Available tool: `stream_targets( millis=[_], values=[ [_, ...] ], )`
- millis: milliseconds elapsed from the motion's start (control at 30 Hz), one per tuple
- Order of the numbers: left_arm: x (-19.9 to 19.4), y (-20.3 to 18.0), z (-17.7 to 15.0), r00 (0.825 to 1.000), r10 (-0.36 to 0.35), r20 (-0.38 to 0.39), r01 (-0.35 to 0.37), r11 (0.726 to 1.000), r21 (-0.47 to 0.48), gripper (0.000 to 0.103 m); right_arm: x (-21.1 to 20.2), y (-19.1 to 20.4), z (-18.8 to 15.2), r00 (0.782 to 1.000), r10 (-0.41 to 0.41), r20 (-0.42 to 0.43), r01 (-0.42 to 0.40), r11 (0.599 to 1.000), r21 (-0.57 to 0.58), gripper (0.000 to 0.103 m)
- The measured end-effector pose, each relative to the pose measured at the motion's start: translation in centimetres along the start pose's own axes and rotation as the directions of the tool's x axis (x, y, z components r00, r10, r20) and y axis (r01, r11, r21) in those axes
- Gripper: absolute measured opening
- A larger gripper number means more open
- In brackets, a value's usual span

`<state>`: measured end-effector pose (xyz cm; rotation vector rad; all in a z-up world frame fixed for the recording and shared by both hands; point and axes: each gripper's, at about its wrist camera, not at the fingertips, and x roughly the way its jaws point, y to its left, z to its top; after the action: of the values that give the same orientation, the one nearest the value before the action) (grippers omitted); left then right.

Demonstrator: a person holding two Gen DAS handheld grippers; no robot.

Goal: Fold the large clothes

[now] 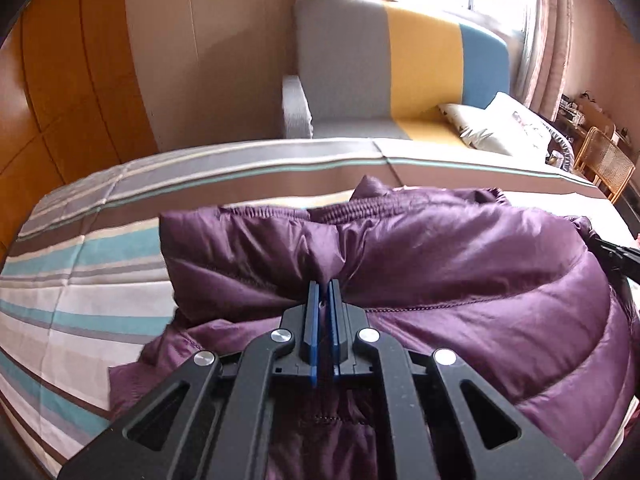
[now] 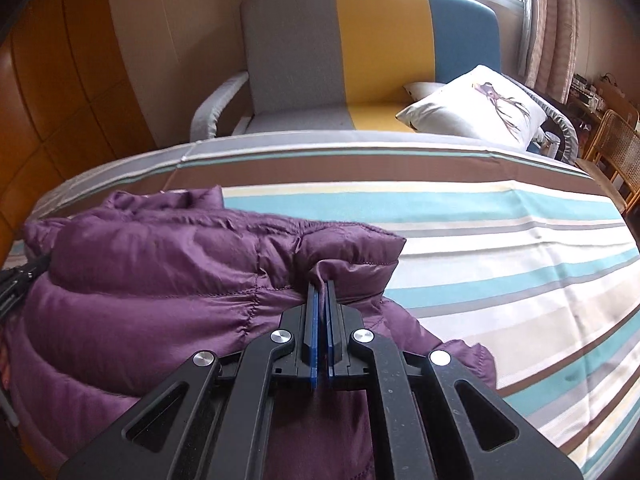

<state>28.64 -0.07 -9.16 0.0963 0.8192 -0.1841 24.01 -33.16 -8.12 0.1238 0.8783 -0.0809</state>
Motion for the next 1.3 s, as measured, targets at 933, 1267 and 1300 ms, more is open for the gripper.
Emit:
stream_targets(
  millis=[933,1267,1300],
  values=[
    [-3.3,-4.6,0.7,0.997,-0.022,0.071,0.023,1.0,-0.018,0.061,3.7,0.8,-1.5,0.994,-0.107,0.024,0.108,0.994,-0.037,0.003],
    [3.4,-6.0,0.4,0.998,0.067,-0.016,-0.068,0.997,-0.044,0.064,3.7,0.7,-1.7,0.994,-0.101,0.027,0.102,0.994,-0.03,0.003],
    [3.5,-6.0,0.1,0.998,0.067,-0.006,-0.068,0.997,-0.047,0.064,3.7,0.6,-1.7,0.994,-0.102,0.028,0.102,0.994,-0.03,0.003]
  ],
)
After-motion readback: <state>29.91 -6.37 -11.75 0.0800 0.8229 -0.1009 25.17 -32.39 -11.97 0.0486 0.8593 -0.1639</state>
